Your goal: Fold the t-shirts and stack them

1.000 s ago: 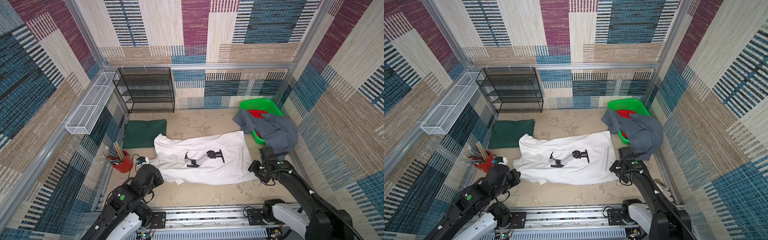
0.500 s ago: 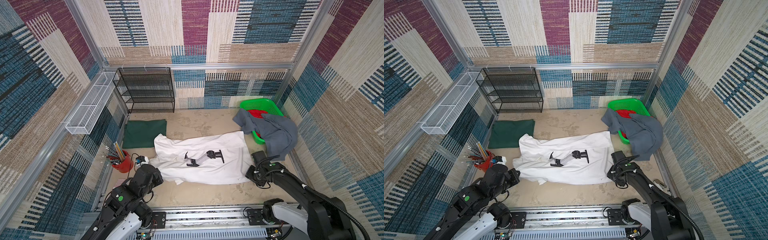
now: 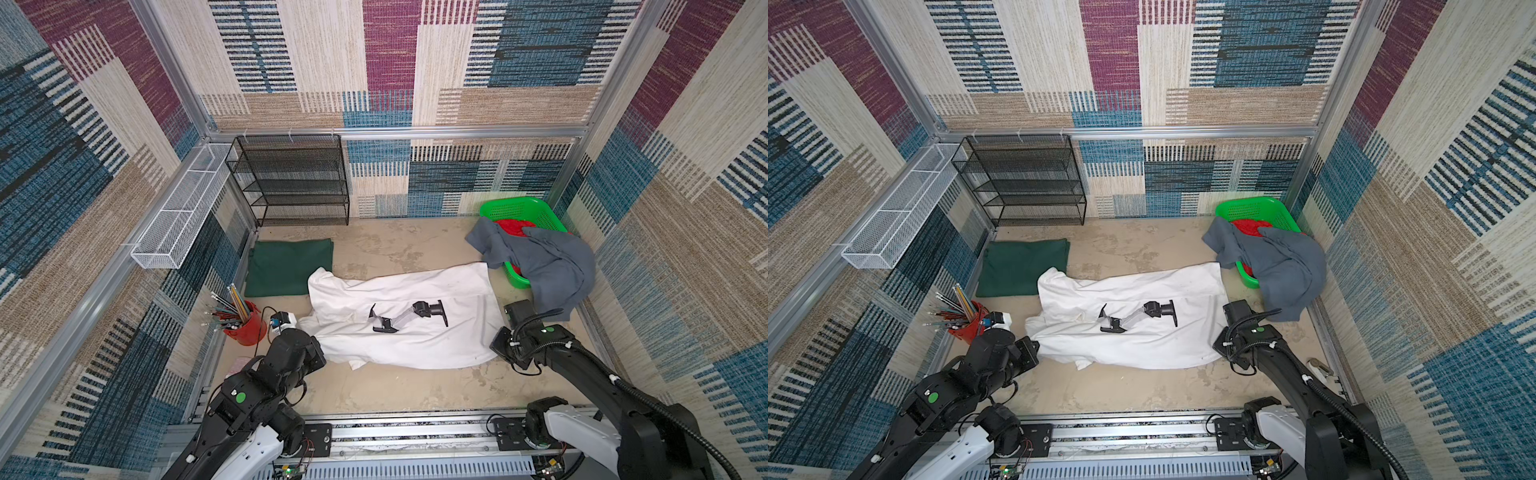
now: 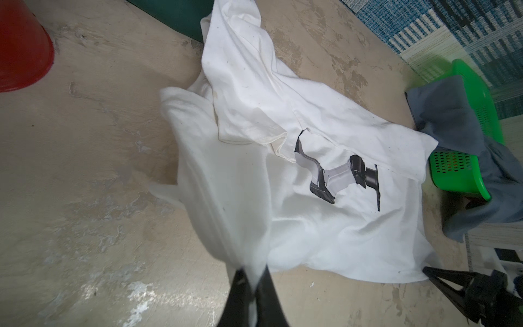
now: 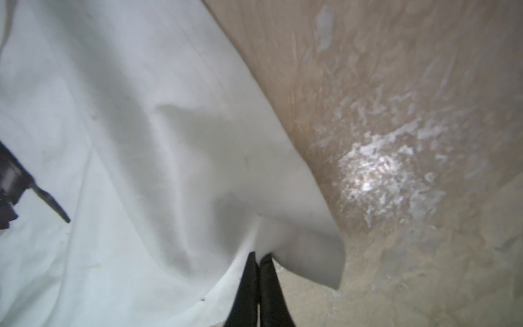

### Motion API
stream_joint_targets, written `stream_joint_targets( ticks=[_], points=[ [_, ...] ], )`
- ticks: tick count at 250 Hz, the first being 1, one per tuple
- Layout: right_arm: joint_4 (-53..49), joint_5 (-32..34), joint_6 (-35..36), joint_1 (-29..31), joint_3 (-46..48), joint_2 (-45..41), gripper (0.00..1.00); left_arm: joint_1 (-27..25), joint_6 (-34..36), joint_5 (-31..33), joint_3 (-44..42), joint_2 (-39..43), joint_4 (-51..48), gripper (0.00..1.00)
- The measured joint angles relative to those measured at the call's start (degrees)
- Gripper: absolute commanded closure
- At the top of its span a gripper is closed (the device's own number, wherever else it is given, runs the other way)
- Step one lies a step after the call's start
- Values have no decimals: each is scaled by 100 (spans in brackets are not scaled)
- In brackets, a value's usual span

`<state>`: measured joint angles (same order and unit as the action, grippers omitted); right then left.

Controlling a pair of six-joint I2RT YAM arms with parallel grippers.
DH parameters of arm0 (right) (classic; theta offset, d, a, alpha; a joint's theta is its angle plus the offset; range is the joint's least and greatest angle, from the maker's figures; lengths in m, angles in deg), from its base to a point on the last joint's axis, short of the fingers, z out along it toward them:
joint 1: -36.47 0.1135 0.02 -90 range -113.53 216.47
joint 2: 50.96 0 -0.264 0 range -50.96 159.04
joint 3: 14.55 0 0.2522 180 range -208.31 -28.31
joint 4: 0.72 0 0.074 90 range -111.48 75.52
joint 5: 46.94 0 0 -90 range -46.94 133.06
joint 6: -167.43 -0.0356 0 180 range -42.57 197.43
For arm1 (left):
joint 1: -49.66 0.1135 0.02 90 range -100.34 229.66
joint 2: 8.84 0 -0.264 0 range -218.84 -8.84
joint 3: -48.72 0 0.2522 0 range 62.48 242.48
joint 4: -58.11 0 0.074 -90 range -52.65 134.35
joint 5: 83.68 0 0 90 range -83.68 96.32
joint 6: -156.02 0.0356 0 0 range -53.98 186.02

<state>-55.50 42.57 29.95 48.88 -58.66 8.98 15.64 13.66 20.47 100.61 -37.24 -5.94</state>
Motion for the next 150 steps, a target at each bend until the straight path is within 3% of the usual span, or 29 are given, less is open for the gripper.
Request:
stream_joint_targets(
  ticks=[50, 150],
  points=[
    [-79, 24, 4, 2, -485, 15, 100, 0, 9, -85, 0, -258, 98, 100],
    [299, 94, 428, 2, -1364, 1226, 100, 262, 140, -260, -20, -769, 511, 100]
  ],
)
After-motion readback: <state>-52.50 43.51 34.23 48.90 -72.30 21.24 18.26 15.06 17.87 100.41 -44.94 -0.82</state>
